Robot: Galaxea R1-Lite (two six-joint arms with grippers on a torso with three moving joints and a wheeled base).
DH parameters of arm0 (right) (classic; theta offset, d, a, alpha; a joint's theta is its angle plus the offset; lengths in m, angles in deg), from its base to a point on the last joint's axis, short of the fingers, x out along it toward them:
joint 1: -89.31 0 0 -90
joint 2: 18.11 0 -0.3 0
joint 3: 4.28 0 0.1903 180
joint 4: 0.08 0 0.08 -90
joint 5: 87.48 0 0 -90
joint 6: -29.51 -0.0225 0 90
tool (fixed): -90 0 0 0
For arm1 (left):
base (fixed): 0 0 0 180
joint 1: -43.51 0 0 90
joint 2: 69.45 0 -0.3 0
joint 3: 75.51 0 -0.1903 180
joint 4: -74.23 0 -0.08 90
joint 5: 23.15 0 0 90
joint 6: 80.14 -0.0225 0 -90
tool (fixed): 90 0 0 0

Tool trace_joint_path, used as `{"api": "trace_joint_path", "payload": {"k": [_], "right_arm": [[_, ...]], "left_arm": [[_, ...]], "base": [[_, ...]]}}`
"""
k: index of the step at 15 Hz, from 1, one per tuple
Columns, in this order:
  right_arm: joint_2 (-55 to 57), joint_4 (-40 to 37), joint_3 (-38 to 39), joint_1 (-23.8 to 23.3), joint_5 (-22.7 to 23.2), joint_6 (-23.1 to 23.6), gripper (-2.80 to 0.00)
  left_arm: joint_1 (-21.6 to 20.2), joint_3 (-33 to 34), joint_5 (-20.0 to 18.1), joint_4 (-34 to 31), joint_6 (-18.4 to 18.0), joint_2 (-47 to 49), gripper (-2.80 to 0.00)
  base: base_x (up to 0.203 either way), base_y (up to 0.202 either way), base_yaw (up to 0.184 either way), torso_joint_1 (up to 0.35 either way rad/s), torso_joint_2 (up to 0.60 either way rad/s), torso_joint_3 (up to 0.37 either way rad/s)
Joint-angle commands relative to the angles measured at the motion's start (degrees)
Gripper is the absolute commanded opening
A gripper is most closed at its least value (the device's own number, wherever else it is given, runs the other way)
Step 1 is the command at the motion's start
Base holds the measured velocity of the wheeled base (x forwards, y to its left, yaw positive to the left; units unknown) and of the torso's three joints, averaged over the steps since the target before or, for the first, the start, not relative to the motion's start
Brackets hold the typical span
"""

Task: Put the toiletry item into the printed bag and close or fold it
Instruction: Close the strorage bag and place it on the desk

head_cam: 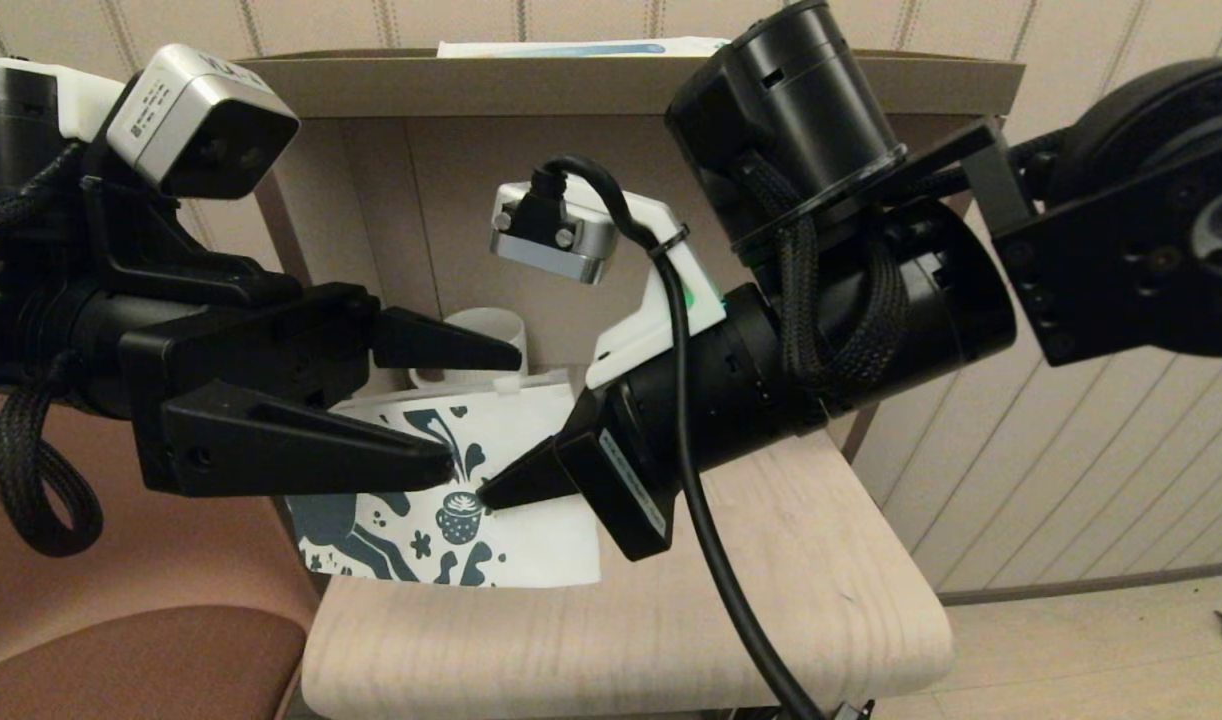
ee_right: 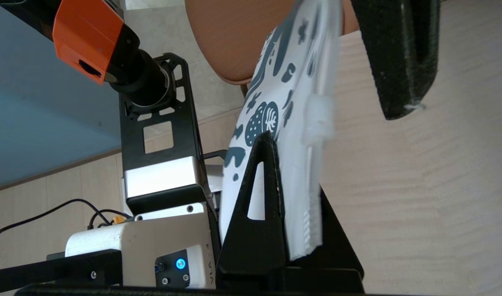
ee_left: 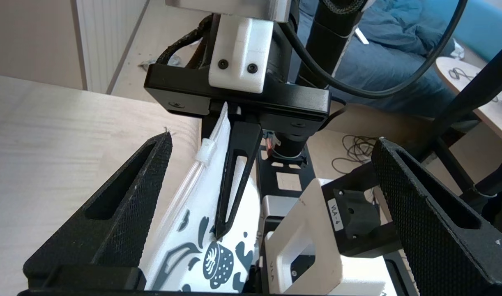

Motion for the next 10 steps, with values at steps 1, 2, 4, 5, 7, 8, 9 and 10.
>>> {"api": "trace_joint_path", "payload": {"k": [1,2,4,5,7,8,9,10], "right_arm": [[0.16,-0.17,-0.22,0.02,0.25,-0.03,-2.8],[0.16,-0.17,-0.22,0.02,0.25,-0.03,-2.8],[0.07,-0.17,-0.22,0.02,0.25,-0.03,-2.8],[0.07,-0.17,-0.22,0.02,0.24,-0.03,-2.8],[0.07,-0.17,-0.3,-0.07,0.25,-0.03,-2.8],[0.0,-0.17,-0.22,-0.07,0.25,-0.03,-2.8],[-0.02,-0.17,-0.14,-0.07,0.25,-0.03,-2.8],[-0.12,-0.17,0.13,-0.07,0.25,-0.03,-2.8]], "left_arm": [[-0.03,0.0,-0.42,-0.02,-0.02,-0.08,0.0],[-0.03,0.08,-0.42,-0.02,-0.11,-0.08,0.0],[0.04,0.09,-0.42,-0.02,-0.11,-0.08,0.0],[0.04,0.09,-0.42,-0.02,-0.11,-0.08,0.0],[0.06,0.18,-0.33,-0.02,-0.12,-0.08,0.0],[0.06,0.18,-0.33,-0.02,-0.13,-0.08,0.0],[-0.03,0.18,-0.33,-0.02,-0.12,-0.08,0.0],[0.05,0.18,-0.33,0.01,-0.2,-0.16,0.0]], "base": [[0.0,0.0,0.0,0.0,0.0,0.0],[0.0,0.0,0.0,0.0,0.0,0.0],[0.0,0.0,0.0,0.0,0.0,0.0],[0.0,0.0,0.0,0.0,0.0,0.0],[0.0,0.0,0.0,0.0,0.0,0.0],[0.0,0.0,0.0,0.0,0.0,0.0],[0.0,0.0,0.0,0.0,0.0,0.0],[0.0,0.0,0.0,0.0,0.0,0.0]]}}
